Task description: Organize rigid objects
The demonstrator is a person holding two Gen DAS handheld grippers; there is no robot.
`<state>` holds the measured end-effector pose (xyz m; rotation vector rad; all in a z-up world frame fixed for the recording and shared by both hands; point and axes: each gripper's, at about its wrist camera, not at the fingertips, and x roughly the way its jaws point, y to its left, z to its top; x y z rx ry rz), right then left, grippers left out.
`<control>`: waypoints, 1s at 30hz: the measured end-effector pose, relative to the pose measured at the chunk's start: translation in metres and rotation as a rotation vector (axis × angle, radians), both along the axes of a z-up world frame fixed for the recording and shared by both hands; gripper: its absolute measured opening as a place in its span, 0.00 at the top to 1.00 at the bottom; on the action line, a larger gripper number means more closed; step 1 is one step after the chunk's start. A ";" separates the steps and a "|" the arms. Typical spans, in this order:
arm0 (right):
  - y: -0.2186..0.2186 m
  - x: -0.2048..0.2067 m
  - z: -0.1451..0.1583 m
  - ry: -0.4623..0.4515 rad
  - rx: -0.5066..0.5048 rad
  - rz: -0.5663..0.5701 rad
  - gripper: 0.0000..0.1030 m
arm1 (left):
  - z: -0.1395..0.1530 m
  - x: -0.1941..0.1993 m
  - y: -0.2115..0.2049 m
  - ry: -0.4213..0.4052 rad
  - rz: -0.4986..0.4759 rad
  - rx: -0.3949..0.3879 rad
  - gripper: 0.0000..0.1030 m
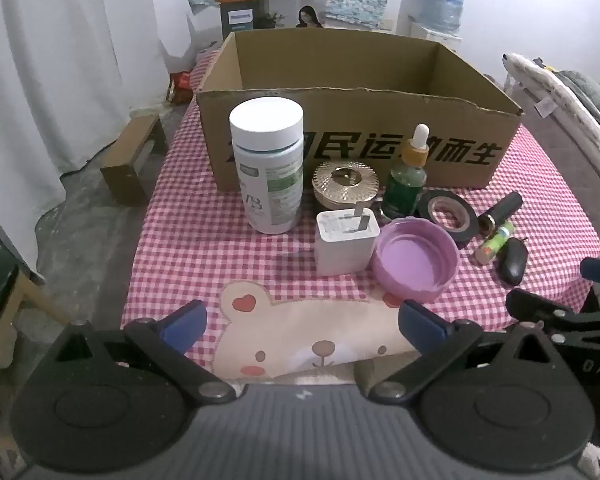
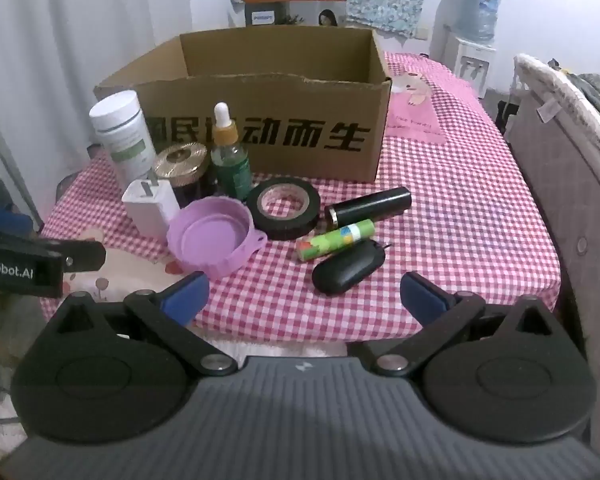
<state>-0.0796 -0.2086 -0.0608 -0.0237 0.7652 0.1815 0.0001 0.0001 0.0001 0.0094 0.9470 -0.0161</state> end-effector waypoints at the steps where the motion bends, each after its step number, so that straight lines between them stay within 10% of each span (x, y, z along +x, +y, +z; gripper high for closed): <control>1: 0.000 0.000 0.000 0.006 0.005 0.002 0.01 | 0.000 0.000 0.000 0.004 -0.001 -0.008 0.01; 30: -0.004 0.013 -0.004 0.072 0.058 0.017 0.01 | -0.009 0.007 0.000 0.014 0.034 0.035 0.01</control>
